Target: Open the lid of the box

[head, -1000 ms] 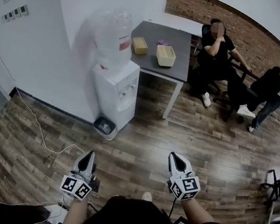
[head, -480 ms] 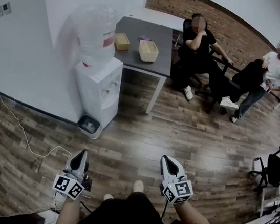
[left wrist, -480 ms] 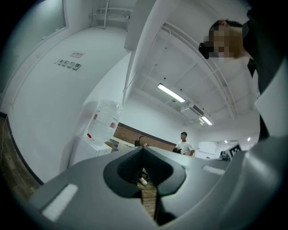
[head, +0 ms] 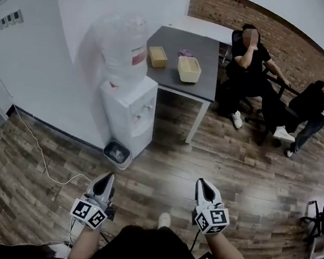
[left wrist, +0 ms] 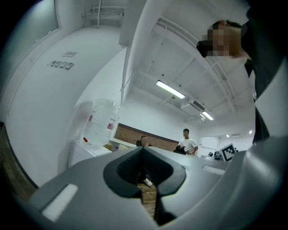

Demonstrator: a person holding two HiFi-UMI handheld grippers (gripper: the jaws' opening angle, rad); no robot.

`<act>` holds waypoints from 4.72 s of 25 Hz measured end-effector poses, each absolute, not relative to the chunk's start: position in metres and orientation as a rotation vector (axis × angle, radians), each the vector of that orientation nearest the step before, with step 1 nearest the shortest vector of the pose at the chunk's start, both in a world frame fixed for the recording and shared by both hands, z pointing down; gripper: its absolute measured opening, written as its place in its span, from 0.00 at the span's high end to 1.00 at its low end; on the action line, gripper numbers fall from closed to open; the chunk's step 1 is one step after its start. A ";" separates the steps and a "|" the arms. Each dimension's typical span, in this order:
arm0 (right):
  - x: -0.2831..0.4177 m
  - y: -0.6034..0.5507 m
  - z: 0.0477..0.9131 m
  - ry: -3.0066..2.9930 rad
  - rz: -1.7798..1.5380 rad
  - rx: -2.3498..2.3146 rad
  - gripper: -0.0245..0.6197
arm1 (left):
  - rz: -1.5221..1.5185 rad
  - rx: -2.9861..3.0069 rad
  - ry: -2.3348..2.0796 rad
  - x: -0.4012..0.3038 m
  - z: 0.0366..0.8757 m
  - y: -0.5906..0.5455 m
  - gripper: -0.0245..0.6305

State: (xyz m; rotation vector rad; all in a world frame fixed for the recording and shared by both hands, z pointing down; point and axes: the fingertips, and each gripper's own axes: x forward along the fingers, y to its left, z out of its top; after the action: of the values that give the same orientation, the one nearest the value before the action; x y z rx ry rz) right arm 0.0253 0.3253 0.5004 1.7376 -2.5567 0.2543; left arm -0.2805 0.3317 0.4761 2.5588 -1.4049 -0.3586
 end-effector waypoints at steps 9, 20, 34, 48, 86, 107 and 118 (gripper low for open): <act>0.067 0.257 0.486 -2.648 0.189 1.690 0.96 | -0.360 2.551 -1.500 -0.239 0.458 0.275 0.96; 0.144 0.259 0.509 -2.592 0.308 1.842 0.96 | -0.263 2.639 -1.362 -0.149 0.460 0.228 0.96; 0.178 0.194 0.491 -2.472 0.223 1.929 0.96 | -0.292 2.684 -1.208 -0.103 0.473 0.117 0.96; 0.157 0.061 0.475 -2.429 0.207 1.971 0.96 | -0.291 2.736 -1.127 -0.105 0.472 -0.008 0.96; 0.168 -0.217 0.474 -2.727 0.200 1.527 0.96 | -0.222 2.633 -1.386 -0.047 0.473 -0.231 0.96; 0.152 -0.332 0.487 -2.667 0.283 1.461 0.96 | -0.121 2.605 -1.331 -0.018 0.497 -0.333 0.96; 0.122 -0.363 0.519 -2.583 0.346 1.431 0.96 | -0.038 2.555 -1.169 -0.008 0.538 -0.363 0.96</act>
State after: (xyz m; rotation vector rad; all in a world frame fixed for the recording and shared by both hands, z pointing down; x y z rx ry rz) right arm 0.1224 -0.3634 0.5190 1.4311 -2.5832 0.3457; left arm -0.0075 -0.3625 0.5383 2.5554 -1.1690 -0.0382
